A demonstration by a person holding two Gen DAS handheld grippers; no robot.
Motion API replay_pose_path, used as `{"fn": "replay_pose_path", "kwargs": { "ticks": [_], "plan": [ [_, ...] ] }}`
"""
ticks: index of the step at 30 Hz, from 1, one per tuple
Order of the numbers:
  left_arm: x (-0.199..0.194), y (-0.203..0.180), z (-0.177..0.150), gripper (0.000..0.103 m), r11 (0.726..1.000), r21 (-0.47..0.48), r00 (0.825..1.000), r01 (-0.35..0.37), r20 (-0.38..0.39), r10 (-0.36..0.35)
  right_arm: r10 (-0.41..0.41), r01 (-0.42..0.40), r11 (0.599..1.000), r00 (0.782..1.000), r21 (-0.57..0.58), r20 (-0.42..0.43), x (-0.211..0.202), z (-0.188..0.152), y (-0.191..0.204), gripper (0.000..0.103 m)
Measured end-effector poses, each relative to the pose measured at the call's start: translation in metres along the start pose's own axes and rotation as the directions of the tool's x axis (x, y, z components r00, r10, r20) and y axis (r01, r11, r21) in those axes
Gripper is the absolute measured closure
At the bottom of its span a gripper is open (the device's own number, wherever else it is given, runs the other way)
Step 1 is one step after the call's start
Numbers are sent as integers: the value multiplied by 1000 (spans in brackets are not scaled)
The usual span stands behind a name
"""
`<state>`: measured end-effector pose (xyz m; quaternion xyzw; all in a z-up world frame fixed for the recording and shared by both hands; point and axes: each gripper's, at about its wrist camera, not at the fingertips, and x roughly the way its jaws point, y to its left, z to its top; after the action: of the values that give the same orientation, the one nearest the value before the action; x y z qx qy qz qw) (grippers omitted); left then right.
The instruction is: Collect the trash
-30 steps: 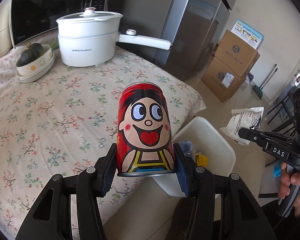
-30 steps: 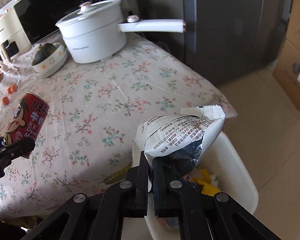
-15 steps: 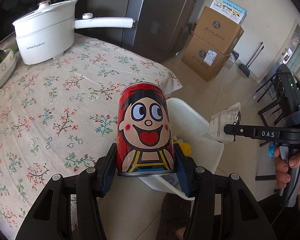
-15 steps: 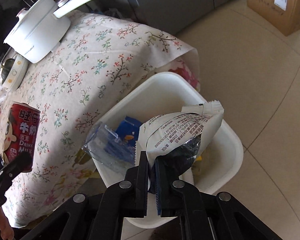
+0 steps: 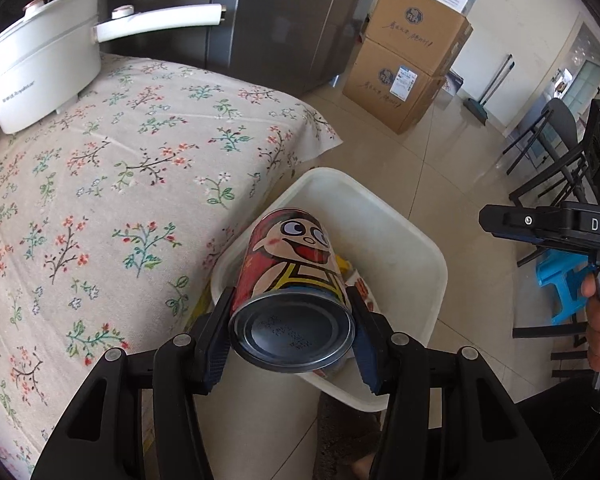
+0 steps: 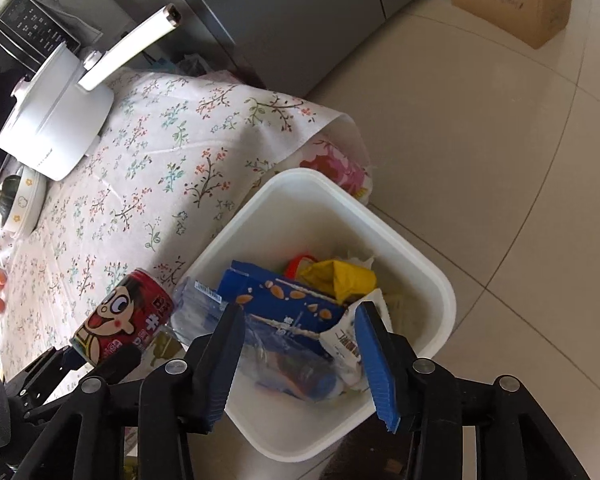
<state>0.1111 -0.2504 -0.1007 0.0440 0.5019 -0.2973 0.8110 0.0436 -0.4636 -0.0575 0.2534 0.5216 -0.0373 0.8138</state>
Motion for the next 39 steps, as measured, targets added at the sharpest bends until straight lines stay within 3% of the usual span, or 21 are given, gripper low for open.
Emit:
{"fn": "replay_pose_path", "kwargs": {
  "ticks": [5,8,14,21,25,29,32,36,39],
  "plan": [
    [21,-16,8,48,995,45,996,85,7,-85,-23,23,1000,1000,1,18,-4,1,-6,50],
    [26,-22,14,45,995,52,996,83,8,-83,-31,31,999,999,9,24,-6,3,-12,49],
    [7,-14,24,16,998,64,998,-19,58,16,-55,55,998,998,10,34,-10,6,-21,44],
    [-34,18,16,5,987,-31,983,-158,85,160,-106,107,994,993,-13,50,-14,5,-16,32],
    [-70,35,-5,0,972,-91,969,-215,105,224,-117,122,990,990,-72,74,-20,-4,6,13],
    [-113,48,-30,0,946,-138,938,-293,150,312,-102,125,978,985,-169,139,-29,-18,44,1],
    [-146,62,-50,0,926,-188,918,-329,168,360,-70,115,960,982,-256,178,-35,-33,79,0],
    [-182,83,-78,0,885,-254,878,-390,187,441,-27,105,927,976,-361,216,-41,-56,123,0],
    [-205,98,-96,0,868,-296,865,-400,191,464,17,75,903,978,-424,210,-40,-72,153,0]
  ]
}}
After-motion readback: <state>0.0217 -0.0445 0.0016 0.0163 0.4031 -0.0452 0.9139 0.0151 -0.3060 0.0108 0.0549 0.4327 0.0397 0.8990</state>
